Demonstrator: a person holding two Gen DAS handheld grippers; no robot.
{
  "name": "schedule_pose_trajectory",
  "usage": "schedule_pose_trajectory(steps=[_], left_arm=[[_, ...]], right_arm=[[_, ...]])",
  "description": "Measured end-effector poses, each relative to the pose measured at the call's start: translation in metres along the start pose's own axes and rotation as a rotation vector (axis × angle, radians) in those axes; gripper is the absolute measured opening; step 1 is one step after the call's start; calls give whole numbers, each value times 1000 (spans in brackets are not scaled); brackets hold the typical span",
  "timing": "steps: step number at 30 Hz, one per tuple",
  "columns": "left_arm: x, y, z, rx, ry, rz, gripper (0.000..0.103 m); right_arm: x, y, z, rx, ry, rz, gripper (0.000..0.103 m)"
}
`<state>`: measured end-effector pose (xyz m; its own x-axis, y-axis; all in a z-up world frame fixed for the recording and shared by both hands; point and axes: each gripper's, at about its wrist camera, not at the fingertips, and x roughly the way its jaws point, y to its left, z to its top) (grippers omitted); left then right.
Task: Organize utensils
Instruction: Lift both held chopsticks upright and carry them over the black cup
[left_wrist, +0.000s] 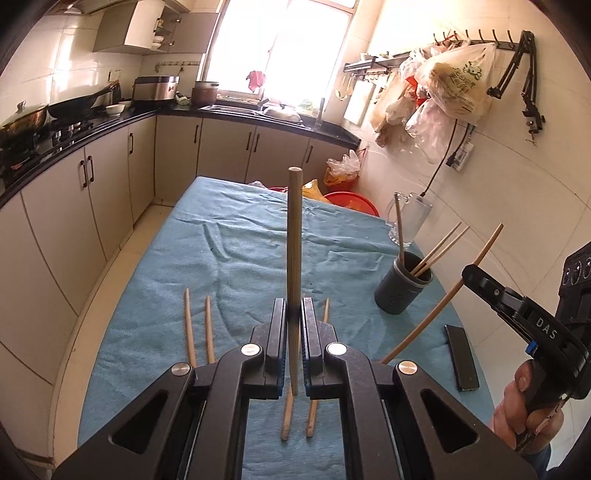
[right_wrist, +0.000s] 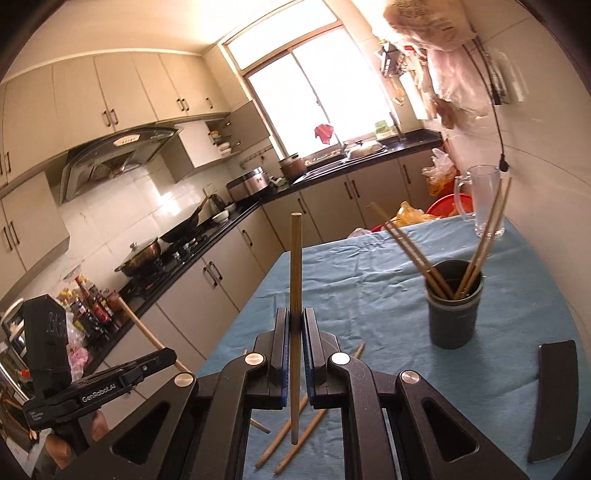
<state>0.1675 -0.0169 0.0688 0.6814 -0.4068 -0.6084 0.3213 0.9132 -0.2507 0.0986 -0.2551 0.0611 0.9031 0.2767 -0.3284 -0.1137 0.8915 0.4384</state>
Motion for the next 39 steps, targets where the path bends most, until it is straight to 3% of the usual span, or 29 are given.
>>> schedule_pose_trajectory(steps=[26, 39], left_arm=[[31, -84, 20, 140, 37, -46, 7], [48, -126, 32, 190, 52, -110, 7]], right_arm=[[-48, -86, 17, 137, -101, -61, 7], [-83, -122, 27, 192, -169, -117, 7]])
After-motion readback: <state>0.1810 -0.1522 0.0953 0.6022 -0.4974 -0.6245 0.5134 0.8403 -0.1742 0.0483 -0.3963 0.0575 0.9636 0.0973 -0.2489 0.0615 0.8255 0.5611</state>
